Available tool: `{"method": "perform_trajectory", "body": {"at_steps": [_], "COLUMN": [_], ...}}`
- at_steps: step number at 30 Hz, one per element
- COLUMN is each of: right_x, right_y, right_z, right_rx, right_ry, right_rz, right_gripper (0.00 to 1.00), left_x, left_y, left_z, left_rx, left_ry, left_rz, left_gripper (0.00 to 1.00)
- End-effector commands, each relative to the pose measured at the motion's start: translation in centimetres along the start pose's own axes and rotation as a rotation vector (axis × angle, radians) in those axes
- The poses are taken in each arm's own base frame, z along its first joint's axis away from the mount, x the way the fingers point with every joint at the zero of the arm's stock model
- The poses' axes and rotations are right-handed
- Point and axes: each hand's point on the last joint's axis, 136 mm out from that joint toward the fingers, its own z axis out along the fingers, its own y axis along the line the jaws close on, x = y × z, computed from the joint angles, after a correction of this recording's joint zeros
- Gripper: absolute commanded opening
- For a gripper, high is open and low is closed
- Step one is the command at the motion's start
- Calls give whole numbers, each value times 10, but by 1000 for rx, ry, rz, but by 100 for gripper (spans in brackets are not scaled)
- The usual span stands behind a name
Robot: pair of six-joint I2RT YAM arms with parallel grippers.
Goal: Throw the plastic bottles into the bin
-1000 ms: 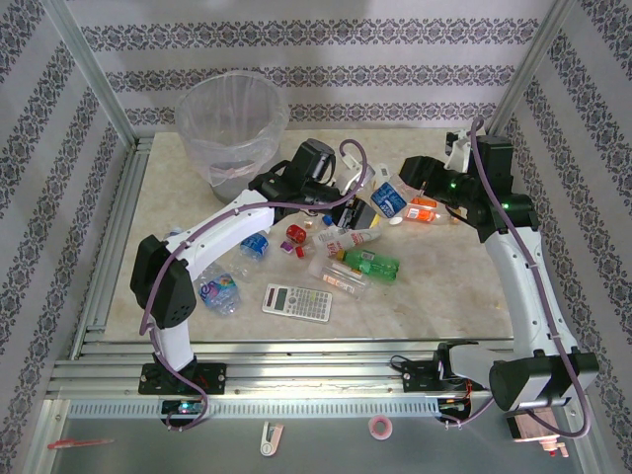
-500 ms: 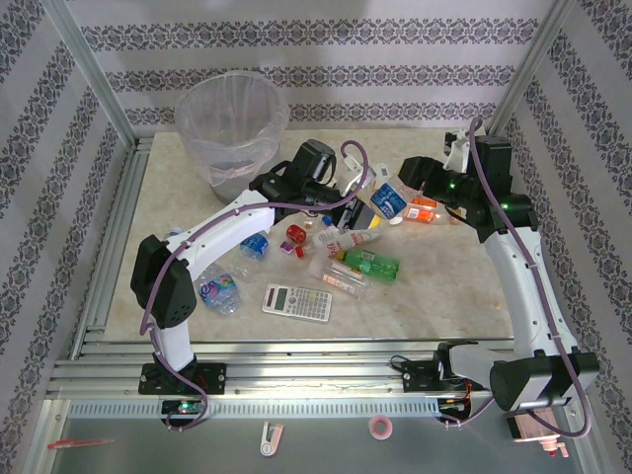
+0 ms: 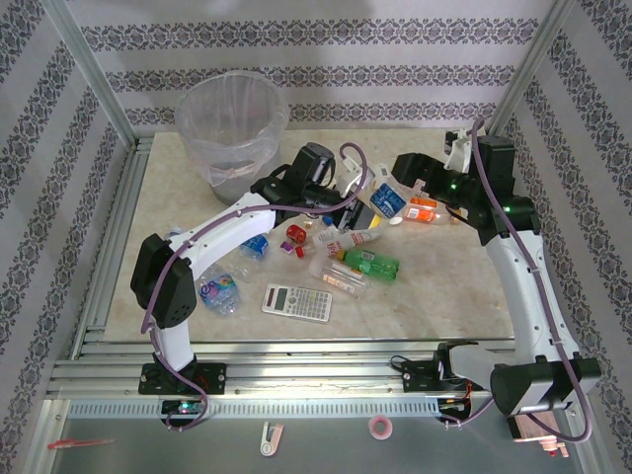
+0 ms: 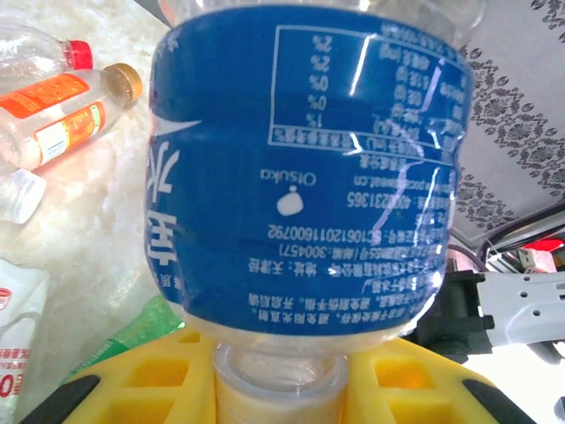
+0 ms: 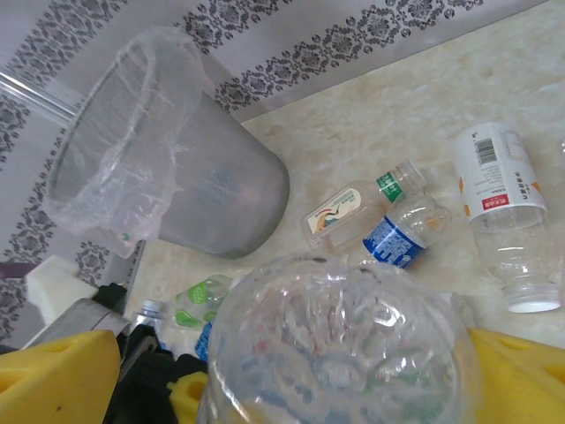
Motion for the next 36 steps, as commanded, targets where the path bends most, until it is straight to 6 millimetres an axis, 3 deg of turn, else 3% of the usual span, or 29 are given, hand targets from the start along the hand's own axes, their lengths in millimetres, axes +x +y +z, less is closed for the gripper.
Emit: {"method": "perform_trajectory", "body": {"at_steps": [1, 13, 19, 28, 36], "right_x": [-8, 3, 6, 9, 13], "right_y": [30, 24, 16, 5, -1], "right_z": [-17, -21, -25, -24, -18], "right_rx": [-91, -72, -44, -19, -14], "right_ry": [-47, -30, -40, -41, -27], "right_rz": [-63, -39, -27, 9, 31], "right_gripper": [98, 98, 98, 98, 98], "left_x": [-22, -50, -74, -121, -157], "left_y": [7, 26, 27, 24, -2], "left_z": [-17, -50, -82, -167, -247], "left_rx": [-49, -160, -222, -421, -607], "left_ry": [-94, -212, -291, -481, -646], "left_rz": [-11, -24, -1, 113, 272], "left_gripper": [0, 0, 0, 0, 0]}}
